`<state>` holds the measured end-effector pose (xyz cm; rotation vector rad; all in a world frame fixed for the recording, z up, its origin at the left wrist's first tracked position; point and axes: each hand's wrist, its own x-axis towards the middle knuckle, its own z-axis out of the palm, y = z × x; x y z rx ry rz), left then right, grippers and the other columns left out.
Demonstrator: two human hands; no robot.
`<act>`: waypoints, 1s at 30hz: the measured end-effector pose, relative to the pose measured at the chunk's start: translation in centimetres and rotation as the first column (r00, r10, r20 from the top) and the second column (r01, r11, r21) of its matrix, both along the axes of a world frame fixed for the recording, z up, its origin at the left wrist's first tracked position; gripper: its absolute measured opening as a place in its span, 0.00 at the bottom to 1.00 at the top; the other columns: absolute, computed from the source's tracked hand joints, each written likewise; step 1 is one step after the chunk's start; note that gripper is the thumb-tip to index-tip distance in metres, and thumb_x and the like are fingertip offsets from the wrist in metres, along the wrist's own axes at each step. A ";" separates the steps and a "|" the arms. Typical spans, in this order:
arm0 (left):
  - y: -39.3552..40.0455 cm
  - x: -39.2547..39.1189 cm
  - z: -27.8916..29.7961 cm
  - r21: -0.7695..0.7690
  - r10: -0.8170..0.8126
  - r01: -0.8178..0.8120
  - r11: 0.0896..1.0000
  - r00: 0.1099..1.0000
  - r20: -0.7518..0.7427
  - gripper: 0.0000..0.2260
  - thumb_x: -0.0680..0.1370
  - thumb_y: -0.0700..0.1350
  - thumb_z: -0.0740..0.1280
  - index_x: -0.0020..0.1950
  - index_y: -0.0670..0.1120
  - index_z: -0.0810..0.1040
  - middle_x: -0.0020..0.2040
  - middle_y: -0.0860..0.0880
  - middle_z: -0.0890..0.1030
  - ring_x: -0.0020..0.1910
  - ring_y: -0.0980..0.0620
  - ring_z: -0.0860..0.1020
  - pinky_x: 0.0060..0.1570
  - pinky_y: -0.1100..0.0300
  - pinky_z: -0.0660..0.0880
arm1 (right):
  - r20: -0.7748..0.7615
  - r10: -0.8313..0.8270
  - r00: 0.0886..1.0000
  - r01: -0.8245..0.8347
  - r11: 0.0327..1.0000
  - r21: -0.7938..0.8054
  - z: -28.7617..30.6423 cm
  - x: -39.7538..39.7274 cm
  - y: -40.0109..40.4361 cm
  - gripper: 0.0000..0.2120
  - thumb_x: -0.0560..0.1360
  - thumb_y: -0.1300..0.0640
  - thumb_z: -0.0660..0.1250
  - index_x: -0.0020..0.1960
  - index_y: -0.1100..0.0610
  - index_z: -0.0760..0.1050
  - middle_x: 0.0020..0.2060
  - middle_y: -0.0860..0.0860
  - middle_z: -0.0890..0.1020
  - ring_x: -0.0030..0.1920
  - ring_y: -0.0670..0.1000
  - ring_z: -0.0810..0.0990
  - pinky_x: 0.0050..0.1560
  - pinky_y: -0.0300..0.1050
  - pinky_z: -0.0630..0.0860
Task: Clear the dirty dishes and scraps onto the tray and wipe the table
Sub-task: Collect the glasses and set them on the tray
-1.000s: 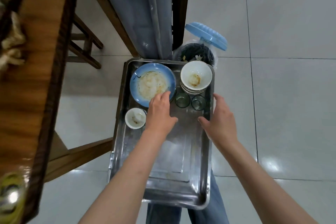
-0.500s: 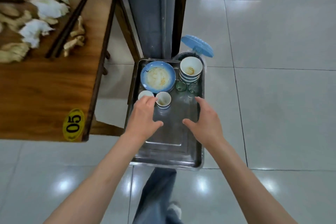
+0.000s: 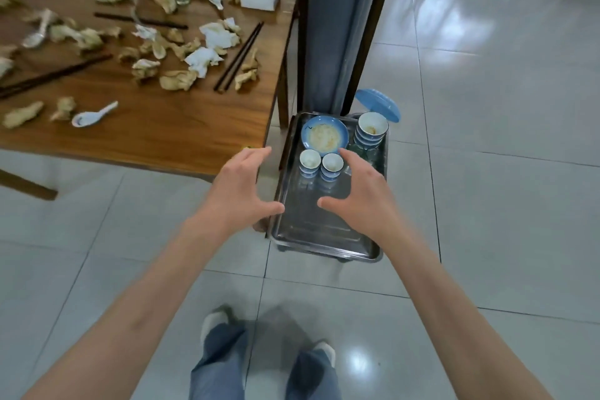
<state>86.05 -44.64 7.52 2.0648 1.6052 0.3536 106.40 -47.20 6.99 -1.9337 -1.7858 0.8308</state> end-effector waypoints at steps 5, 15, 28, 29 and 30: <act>-0.7 -8.8 5.4 0.039 0.009 -0.011 0.999 0.998 0.058 0.46 0.62 0.50 0.79 0.75 0.48 0.60 0.72 0.49 0.67 0.72 0.53 0.60 0.62 0.65 0.54 | 0.033 0.120 0.992 -0.120 0.993 0.017 4.9 -7.1 0.2 0.48 0.65 0.51 0.77 0.76 0.54 0.53 0.73 0.50 0.63 0.72 0.50 0.60 0.69 0.47 0.59; 3.4 -27.1 10.9 0.093 -0.021 0.019 0.995 1.000 0.024 0.49 0.61 0.52 0.80 0.76 0.50 0.58 0.74 0.50 0.63 0.74 0.53 0.56 0.66 0.61 0.57 | 0.131 0.135 0.982 -0.144 0.988 0.061 8.6 -24.7 2.6 0.51 0.65 0.48 0.76 0.76 0.51 0.47 0.75 0.48 0.56 0.74 0.48 0.54 0.69 0.45 0.54; 13.6 -39.2 9.3 0.096 0.104 -0.108 0.990 0.994 0.040 0.50 0.61 0.53 0.80 0.76 0.54 0.54 0.75 0.52 0.60 0.74 0.53 0.56 0.65 0.59 0.59 | 0.147 0.155 0.977 -0.167 0.983 0.079 8.7 -36.9 15.4 0.51 0.64 0.48 0.77 0.76 0.49 0.49 0.75 0.47 0.57 0.74 0.48 0.56 0.70 0.47 0.59; 14.9 -39.8 9.0 0.096 0.114 -0.117 0.989 0.993 0.036 0.50 0.62 0.53 0.79 0.76 0.54 0.54 0.75 0.53 0.60 0.74 0.53 0.56 0.66 0.59 0.59 | 0.141 0.160 0.977 -0.172 0.982 0.076 8.5 -37.4 17.0 0.50 0.64 0.48 0.77 0.76 0.49 0.49 0.75 0.47 0.57 0.74 0.48 0.56 0.70 0.48 0.59; 16.4 -40.3 8.8 0.093 0.118 -0.121 0.988 0.993 0.030 0.49 0.62 0.54 0.79 0.76 0.53 0.54 0.75 0.53 0.61 0.74 0.53 0.56 0.66 0.58 0.59 | 0.141 0.166 0.976 -0.177 0.982 0.069 8.4 -37.9 18.7 0.50 0.64 0.48 0.77 0.76 0.49 0.49 0.75 0.47 0.57 0.74 0.49 0.56 0.70 0.48 0.59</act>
